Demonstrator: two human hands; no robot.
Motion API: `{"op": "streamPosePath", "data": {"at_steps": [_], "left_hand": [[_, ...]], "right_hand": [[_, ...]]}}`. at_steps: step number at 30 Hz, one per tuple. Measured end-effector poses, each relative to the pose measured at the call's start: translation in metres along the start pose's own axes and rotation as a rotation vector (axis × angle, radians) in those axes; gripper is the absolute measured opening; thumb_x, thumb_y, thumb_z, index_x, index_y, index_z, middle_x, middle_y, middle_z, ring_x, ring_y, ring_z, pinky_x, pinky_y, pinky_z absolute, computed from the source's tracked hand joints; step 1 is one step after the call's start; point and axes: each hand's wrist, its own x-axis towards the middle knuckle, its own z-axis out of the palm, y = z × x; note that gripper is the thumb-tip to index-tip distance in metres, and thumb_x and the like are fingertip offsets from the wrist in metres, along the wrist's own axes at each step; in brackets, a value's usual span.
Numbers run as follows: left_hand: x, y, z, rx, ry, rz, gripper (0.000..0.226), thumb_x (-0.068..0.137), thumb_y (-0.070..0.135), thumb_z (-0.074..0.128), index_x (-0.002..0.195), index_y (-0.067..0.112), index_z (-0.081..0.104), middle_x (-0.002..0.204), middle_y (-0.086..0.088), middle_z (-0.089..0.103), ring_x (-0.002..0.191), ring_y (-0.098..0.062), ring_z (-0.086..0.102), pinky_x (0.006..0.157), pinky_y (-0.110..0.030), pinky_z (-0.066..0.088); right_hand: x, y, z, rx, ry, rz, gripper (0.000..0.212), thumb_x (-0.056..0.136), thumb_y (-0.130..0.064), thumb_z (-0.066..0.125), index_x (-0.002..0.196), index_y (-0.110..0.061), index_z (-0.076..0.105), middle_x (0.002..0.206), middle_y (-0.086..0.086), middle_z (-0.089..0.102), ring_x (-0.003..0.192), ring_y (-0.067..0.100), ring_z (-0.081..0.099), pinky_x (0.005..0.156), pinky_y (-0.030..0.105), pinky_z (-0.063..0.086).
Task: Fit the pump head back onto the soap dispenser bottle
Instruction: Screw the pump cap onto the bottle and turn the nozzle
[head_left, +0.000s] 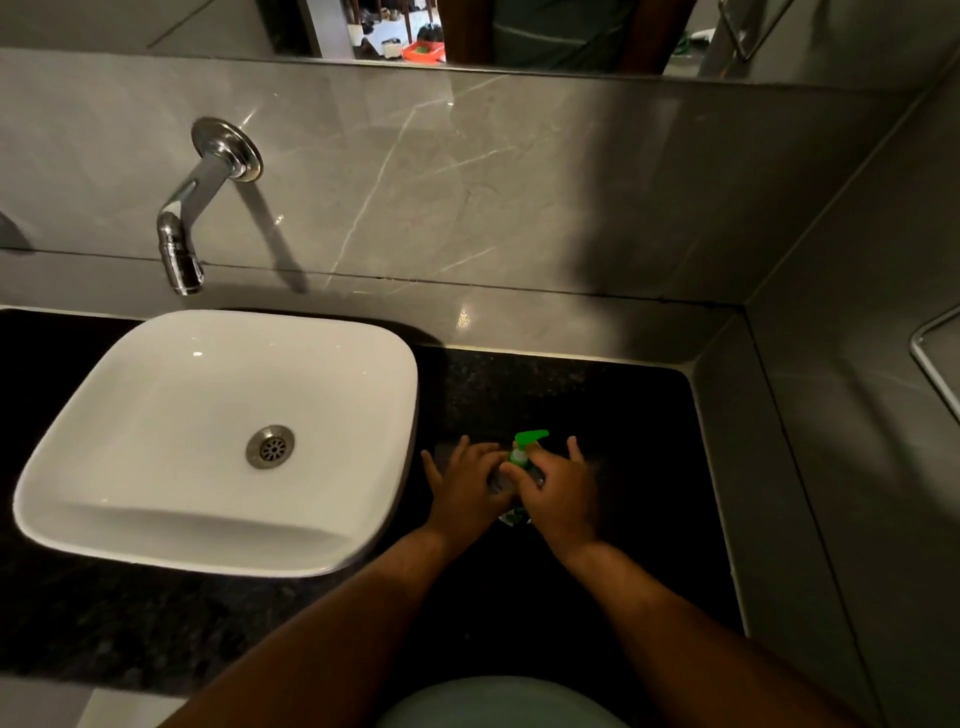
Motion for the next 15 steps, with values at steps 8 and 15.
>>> {"op": "streamPosePath", "data": {"at_steps": [8,15], "left_hand": [[0.000,0.008,-0.005,0.018,-0.001,0.071,0.044,0.078,0.043,0.068,0.120,0.033,0.059,0.140,0.009,0.048,0.144,-0.018,0.015,0.106,-0.064,-0.016],[-0.019,0.009,0.002,0.001,0.075,0.090,0.059,0.065,0.065,0.067,0.116,0.035,0.061,0.136,0.009,0.052,0.142,-0.017,0.023,0.110,-0.058,-0.013]], "right_hand": [[-0.003,-0.004,-0.009,0.006,0.011,0.120,0.037,0.072,-0.049,0.076,0.084,-0.014,0.075,0.076,0.005,0.075,0.077,0.021,0.063,0.102,0.037,0.039],[-0.026,0.003,-0.057,0.097,-0.188,0.298,0.088,0.061,-0.047,0.085,0.136,-0.016,0.052,0.135,0.005,0.059,0.124,0.020,0.054,0.105,0.037,0.044]]}}
